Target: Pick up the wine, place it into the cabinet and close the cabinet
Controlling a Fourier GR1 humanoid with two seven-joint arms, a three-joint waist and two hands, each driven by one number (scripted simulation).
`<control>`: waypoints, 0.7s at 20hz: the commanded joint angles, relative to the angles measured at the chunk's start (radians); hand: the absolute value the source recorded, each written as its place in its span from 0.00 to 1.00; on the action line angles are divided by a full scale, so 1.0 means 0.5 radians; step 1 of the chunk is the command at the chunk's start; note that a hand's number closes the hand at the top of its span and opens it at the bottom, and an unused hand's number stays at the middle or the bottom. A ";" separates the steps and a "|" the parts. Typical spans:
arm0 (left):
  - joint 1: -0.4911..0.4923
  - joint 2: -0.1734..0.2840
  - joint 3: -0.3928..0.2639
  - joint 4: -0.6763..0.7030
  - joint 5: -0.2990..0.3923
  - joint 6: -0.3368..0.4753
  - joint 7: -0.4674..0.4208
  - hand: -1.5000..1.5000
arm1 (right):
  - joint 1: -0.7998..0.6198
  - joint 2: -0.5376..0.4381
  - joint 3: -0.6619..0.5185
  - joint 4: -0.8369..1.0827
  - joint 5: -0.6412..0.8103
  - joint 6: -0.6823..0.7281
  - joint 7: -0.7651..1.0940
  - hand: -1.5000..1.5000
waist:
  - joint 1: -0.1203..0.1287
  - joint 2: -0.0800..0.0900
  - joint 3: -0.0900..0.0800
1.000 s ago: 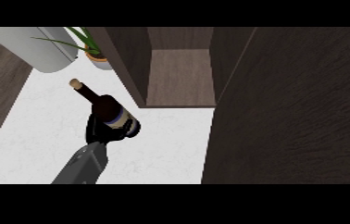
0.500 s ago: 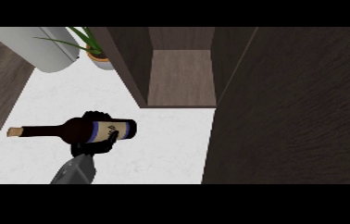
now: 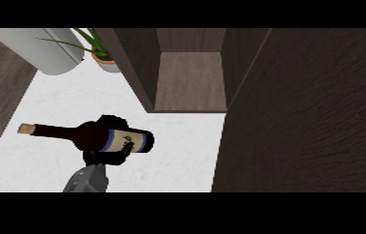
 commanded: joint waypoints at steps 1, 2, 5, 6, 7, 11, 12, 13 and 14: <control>0.212 -0.074 -0.245 -0.390 0.025 0.067 0.129 1.00 | 0.000 -0.004 -0.073 -0.020 -0.163 0.021 -0.013 0.00 | 0.008 -0.001 0.001; 0.243 -0.074 -0.294 -0.485 0.064 0.152 0.210 1.00 | 0.137 -0.008 -0.060 -0.199 -0.171 0.032 0.028 0.00 | -0.002 -0.004 0.001; 0.302 -0.076 -0.417 -0.739 0.137 0.278 0.389 1.00 | -0.037 0.039 0.105 -0.125 0.011 -0.061 0.137 0.00 | 0.001 0.000 -0.001; 0.346 -0.076 -0.684 -0.807 0.272 0.468 0.319 1.00 | 0.028 0.042 0.019 -0.093 -0.083 -0.030 0.037 0.00 | -0.005 -0.002 -0.001; 0.321 -0.077 -0.809 -0.797 0.342 0.611 0.302 1.00 | -0.033 0.036 0.024 -0.049 -0.073 -0.036 0.054 0.00 | -0.009 0.001 -0.001; 0.349 -0.077 -0.856 -1.028 0.336 0.783 0.437 1.00 | -0.005 -0.007 -0.066 -0.010 -0.155 0.019 -0.005 0.00 | -0.009 0.005 -0.001; 0.350 -0.077 -0.906 -1.134 0.400 0.865 0.533 1.00 | 0.080 -0.010 0.021 -0.143 -0.124 0.040 0.046 0.00 | -0.012 0.002 -0.001; 0.433 -0.077 -1.008 -1.071 0.404 0.902 0.400 1.00 | 0.148 -0.015 -0.083 -0.087 -0.180 0.074 -0.072 0.00 | -0.014 0.005 -0.001; 0.382 -0.077 -1.044 -1.069 0.467 0.964 0.431 1.00 | 0.091 0.022 0.009 -0.121 -0.082 0.012 -0.007 0.00 | -0.015 0.005 -0.002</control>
